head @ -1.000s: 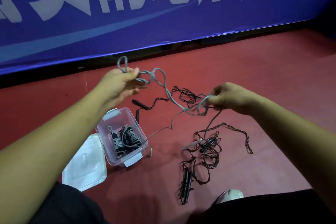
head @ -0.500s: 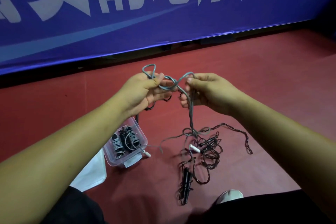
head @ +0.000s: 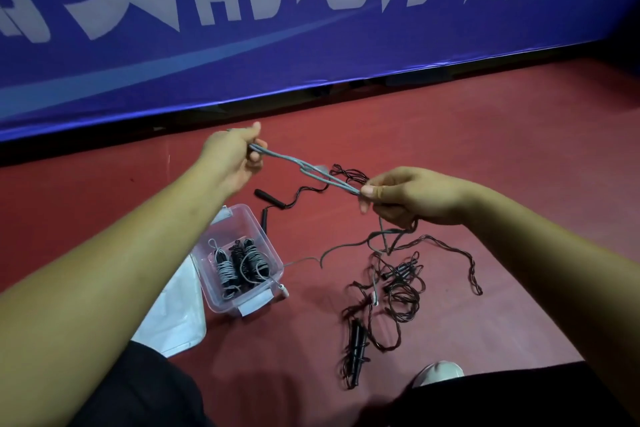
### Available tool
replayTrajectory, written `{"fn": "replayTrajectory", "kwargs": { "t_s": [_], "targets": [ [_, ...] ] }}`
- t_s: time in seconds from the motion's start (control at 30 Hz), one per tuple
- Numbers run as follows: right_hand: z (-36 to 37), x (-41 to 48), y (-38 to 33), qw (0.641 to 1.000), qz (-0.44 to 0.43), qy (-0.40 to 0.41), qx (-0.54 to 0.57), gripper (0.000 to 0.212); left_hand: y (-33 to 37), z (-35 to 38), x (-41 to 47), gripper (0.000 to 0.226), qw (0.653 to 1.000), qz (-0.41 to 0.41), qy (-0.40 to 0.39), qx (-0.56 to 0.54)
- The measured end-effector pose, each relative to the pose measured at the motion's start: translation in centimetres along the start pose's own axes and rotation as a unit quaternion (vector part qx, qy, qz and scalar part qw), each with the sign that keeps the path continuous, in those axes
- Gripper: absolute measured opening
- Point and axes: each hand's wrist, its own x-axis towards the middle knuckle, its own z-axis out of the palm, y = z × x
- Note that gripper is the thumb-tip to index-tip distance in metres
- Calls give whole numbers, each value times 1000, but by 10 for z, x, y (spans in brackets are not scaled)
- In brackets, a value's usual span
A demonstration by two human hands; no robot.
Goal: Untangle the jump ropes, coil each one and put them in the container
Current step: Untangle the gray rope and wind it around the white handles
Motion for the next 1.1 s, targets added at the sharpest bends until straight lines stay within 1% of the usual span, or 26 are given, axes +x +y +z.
{"fn": "replayTrajectory", "kwargs": {
  "t_s": [0.03, 0.1, 0.13, 0.17, 0.2, 0.23, 0.27, 0.3, 0.37, 0.4, 0.43, 0.47, 0.5, 0.53, 0.57, 0.6, 0.63, 0.7, 0.77, 0.8, 0.83, 0.87, 0.93, 1.0, 1.03, 1.1],
  "targets": [
    [1, 1, 1, 1000, -5, -6, 18, 30, 0, -6, 7, 23, 1000, -5, -1, -23],
    [6, 4, -1, 995, -33, 2, 93, 30, -5, -10, 9, 19, 993, -27, -19, -115],
    [9, 6, -4, 988, -45, 17, 145, 30, -11, -10, 5, 31, 988, -37, -51, -143],
    [12, 8, -9, 976, -53, 36, 207, 31, -19, -8, -2, 55, 987, -46, -95, -125],
    [16, 11, -14, 958, -59, 52, 275, 32, -28, -5, -11, 82, 985, -54, -152, -61],
    [18, 14, -19, 935, -65, 63, 344, 32, -38, -2, -19, 102, 974, -56, -218, 30],
    [19, 17, -25, 908, -72, 71, 407, 33, -49, 5, -30, 108, 947, -50, -293, 119],
    [19, 20, -30, 881, -80, 82, 458, 33, -59, 12, -39, 99, 912, -27, -356, 201],
    [13, 27, -35, 839, -89, 120, 524, 33, -75, 27, -52, 58, 833, 27, -452, 317],
    [8, 28, -35, 822, -89, 148, 542, 33, -80, 32, -56, 38, 802, 47, -472, 364],
    [2, 29, -34, 809, -86, 180, 553, 33, -84, 32, -55, 23, 781, 69, -470, 405],
    [-5, 29, -32, 801, -79, 215, 554, 33, -87, 31, -52, 12, 769, 90, -452, 444],
    [-11, 27, -29, 797, -70, 245, 548, 32, -89, 29, -49, 9, 765, 108, -425, 471],
    [-15, 26, -25, 801, -60, 269, 531, 31, -89, 26, -48, 13, 773, 118, -402, 478],
    [-18, 25, -21, 817, -49, 284, 500, 28, -89, 25, -47, 18, 795, 112, -386, 454],
    [-19, 24, -16, 846, -36, 285, 450, 22, -86, 27, -48, 20, 826, 95, -376, 408],
    [-18, 22, -12, 880, -21, 265, 393, 20, -82, 30, -51, 21, 857, 78, -366, 354],
    [-9, 17, -4, 943, 12, 182, 277, 32, -70, 39, -55, 20, 911, 58, -333, 238],
    [7, 15, 4, 982, 24, 98, 160, 26, -58, 45, -54, 18, 943, 45, -299, 141],
    [16, 16, 7, 990, 23, 76, 117, 25, -52, 46, -53, 18, 950, 41, -288, 116],
    [23, 18, 8, 992, 15, 71, 102, 27, -47, 46, -51, 18, 953, 46, -277, 114],
    [26, 21, 9, 990, -3, 76, 116, 27, -42, 46, -50, 19, 955, 58, -263, 126],
    [28, 25, 4, 981, -51, 105, 152, 18, -33, 46, -45, 22, 954, 120, -219, 168],
    [23, 23, -6, 975, -85, 150, 142, 20, -21, 45, -42, 23, 944, 188, -176, 204],
    [20, 21, -11, 971, -99, 169, 139, 22, -16, 45, -41, 22, 940, 206, -170, 213],
    [15, 15, -19, 963, -120, 174, 168, 24, -8, 44, -43, 19, 943, 201, -185, 188]
  ]
}}
